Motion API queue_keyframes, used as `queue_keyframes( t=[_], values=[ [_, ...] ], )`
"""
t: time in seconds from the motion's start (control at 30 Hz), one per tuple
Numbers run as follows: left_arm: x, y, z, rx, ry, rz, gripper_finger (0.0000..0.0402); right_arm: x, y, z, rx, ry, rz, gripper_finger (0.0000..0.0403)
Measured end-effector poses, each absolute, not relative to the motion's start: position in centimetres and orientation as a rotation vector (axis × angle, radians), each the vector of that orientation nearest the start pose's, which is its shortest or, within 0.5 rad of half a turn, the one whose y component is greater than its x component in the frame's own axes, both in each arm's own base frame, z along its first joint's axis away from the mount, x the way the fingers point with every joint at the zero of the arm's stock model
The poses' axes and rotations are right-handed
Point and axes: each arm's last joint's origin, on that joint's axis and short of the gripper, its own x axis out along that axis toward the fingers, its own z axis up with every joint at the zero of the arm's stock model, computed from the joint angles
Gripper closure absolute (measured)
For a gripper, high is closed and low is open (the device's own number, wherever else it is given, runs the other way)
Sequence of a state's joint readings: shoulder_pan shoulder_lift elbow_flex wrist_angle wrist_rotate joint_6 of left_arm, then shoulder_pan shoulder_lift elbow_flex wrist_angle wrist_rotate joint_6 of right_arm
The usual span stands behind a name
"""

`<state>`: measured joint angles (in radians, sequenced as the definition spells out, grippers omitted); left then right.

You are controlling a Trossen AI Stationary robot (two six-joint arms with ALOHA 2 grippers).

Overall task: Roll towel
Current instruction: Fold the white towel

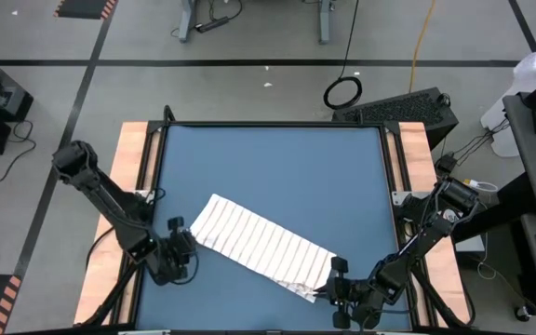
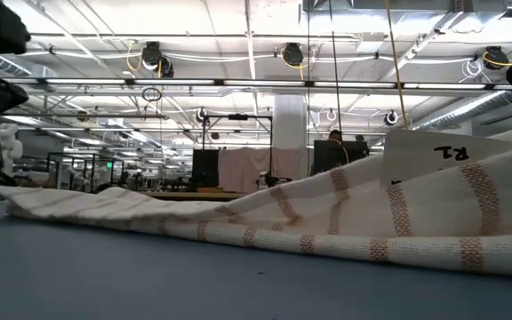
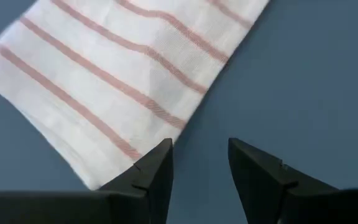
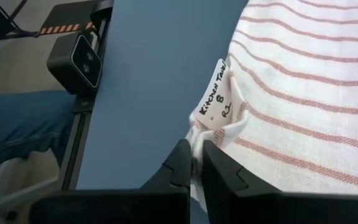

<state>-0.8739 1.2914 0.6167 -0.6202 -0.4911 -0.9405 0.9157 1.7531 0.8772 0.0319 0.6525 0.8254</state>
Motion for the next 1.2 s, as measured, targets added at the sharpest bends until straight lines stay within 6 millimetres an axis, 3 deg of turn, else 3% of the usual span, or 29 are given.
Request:
queue_keyframes(
  t=[0.37,0.67,1.0,1.1,1.2],
  values=[
    [14.3,-14.7,12.6,0.276,1.066,0.274,0.0242,21.6,25.2,14.6,0.207,0.639,-0.015,0.0394],
    [14.0,-15.4,13.6,0.344,1.085,0.27,0.024,21.5,25.2,14.6,0.226,0.641,-0.018,0.0394],
    [13.9,-14.2,11.9,0.402,1.136,0.351,0.0179,21.5,25.2,14.6,0.223,0.641,-0.017,0.0394],
    [14.3,-14.0,11.6,0.391,1.156,0.371,0.0214,21.5,25.2,14.6,0.222,0.64,-0.018,0.0394],
    [14.6,-14.1,11.7,0.395,1.176,0.359,0.0296,21.5,25.2,14.6,0.218,0.639,-0.018,0.0394]
  ],
)
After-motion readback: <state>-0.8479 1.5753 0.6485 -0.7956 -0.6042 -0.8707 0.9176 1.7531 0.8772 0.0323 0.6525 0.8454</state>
